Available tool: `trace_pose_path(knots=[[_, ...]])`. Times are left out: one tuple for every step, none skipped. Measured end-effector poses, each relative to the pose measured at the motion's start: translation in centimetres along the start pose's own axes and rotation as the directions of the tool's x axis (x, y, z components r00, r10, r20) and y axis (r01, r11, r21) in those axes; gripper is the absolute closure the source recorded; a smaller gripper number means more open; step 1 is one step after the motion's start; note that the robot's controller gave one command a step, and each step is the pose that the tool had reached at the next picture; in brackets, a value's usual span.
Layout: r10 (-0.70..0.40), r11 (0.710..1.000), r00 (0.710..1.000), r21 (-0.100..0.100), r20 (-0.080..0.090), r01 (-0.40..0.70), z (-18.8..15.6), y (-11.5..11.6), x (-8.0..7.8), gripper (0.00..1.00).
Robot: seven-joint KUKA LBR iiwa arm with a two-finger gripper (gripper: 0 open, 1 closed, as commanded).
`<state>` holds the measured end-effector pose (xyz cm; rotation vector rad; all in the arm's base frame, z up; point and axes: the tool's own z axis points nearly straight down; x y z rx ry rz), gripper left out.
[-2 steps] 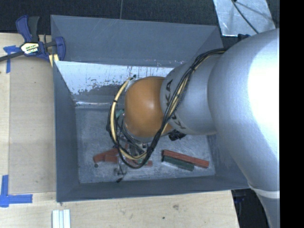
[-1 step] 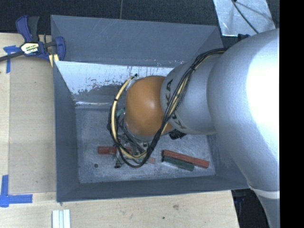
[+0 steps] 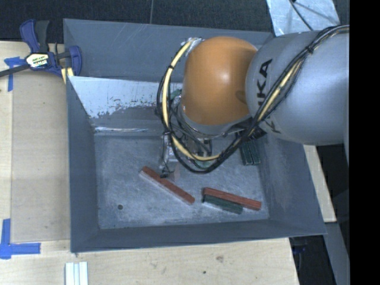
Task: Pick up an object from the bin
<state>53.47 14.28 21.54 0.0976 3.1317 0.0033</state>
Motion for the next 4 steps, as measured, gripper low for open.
trace_pose_path(knots=[[0.001,1.000,1.000,0.001,-0.006,-0.001,0.3,0.0,0.1,0.00],[-0.066,0.998,0.998,0.003,-0.023,0.066,14.5,1.7,-1.0,0.00],[-0.063,0.998,0.998,0.000,-0.003,0.063,14.3,1.7,-1.3,1.00],[-0.146,0.989,0.989,-0.001,0.003,0.146,-0.4,2.2,-0.8,1.00]])
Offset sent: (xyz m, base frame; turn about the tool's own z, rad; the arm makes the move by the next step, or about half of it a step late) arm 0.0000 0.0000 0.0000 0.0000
